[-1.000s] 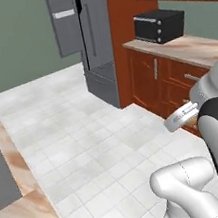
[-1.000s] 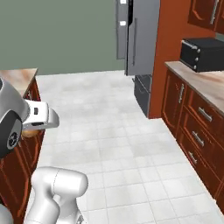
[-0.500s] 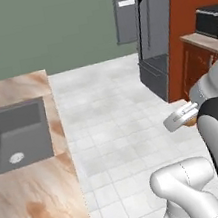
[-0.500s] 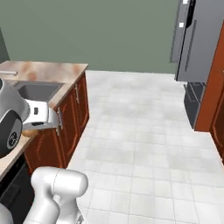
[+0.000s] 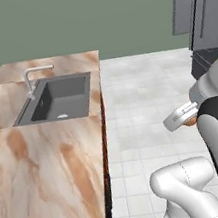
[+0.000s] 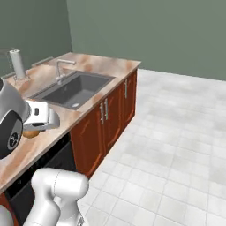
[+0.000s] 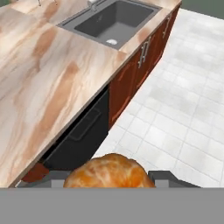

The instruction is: Pick the peach and tangerine from the fridge and place them inside the tupperware on the counter.

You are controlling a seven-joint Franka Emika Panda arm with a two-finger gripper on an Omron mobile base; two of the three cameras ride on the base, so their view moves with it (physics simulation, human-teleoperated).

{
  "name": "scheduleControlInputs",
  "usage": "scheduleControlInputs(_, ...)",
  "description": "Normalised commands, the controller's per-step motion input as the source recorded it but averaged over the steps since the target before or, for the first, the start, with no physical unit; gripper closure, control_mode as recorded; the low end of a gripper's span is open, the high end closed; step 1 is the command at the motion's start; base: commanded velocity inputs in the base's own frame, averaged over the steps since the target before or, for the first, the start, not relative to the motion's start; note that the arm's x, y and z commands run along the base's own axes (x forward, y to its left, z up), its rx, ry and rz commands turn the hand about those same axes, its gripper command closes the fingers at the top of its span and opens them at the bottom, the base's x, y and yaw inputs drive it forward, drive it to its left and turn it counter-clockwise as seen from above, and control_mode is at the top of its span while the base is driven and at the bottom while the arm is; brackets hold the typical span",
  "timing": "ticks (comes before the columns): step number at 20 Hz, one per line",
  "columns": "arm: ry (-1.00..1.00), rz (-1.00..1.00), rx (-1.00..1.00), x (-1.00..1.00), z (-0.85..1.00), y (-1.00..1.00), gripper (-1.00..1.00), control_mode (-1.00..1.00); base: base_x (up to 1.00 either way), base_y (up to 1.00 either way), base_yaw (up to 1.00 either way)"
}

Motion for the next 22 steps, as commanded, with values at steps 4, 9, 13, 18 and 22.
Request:
scheduleControlInputs(4, 0.00, 0.00, 0.00, 0.00, 0.00, 0.00, 1.00, 1.00, -0.84, 0.00, 0.50)
scheduleControlInputs(9, 0.00, 0.00, 0.00, 0.00, 0.00, 0.00, 1.00, 1.00, -0.98, 0.00, 0.48)
scheduleControlInputs(13, 0.00, 0.00, 0.00, 0.00, 0.00, 0.00, 1.00, 1.00, -1.00, 0.00, 0.39)
scheduleControlInputs(18, 0.00, 0.00, 0.00, 0.00, 0.00, 0.00, 1.00, 1.00, -1.00, -0.12, 0.07)
scheduleControlInputs(22, 0.00, 0.00, 0.00, 0.00, 0.00, 0.00, 1.00, 1.00, -1.00, -0.44, -0.30)
